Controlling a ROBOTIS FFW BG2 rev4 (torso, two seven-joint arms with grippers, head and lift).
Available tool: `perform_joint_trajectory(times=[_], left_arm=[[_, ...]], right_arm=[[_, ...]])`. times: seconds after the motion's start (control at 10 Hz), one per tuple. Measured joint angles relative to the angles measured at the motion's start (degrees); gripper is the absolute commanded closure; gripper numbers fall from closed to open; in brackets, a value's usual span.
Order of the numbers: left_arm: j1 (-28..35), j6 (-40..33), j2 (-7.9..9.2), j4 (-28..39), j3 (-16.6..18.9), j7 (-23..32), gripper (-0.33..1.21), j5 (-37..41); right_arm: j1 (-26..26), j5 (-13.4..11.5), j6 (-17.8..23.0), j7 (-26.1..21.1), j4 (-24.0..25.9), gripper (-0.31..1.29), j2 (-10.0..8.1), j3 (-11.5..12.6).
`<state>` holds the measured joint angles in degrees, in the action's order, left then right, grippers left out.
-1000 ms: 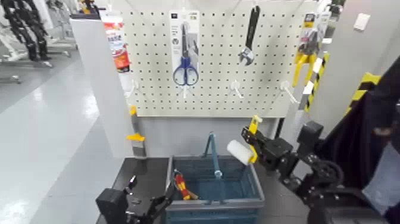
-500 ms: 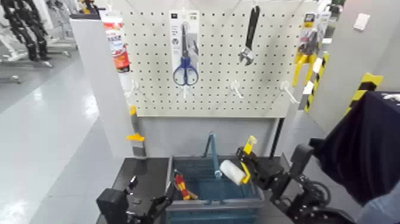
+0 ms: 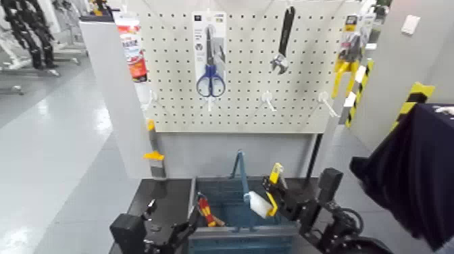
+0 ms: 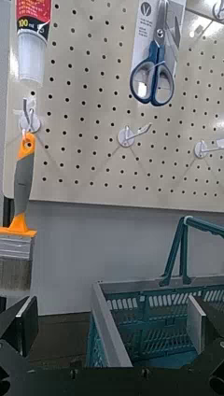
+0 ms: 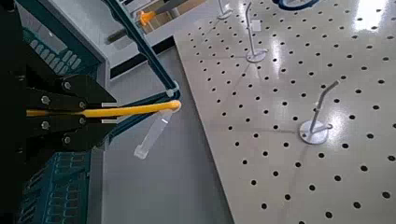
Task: Put the yellow roller into the crate.
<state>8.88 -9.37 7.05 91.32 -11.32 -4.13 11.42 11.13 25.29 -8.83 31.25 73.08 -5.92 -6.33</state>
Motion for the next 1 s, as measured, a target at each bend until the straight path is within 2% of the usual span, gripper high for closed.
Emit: perform_joint_trajectory(times=[0.2, 0.4, 0.6, 1.0], left_arm=[[0.02, -0.03, -0.02, 0.00, 0.06, 0.00, 0.11, 0.00], [0.12, -0.03, -0.02, 0.00, 0.16, 0.00, 0.11, 0.00], [0.20, -0.03, -0.02, 0.08, 0.24, 0.00, 0.11, 0.00], [0.35, -0.03, -0.11, 0.09, 0.41, 0.00, 0.11, 0.00]], right_arm=[[0.19, -0.64, -1.09, -0.42, 0.56, 0.72, -0.05, -0.34], [0.16, -0.87, -2.00, -0.40, 1.17, 0.12, -0.05, -0.26], [0.02, -1.69, -2.61, -0.11, 2.13, 0.06, -0.07, 0.19], [-1.12, -5.52, -3.31, -2.10, 5.80, 0.06, -0.05, 1.20]])
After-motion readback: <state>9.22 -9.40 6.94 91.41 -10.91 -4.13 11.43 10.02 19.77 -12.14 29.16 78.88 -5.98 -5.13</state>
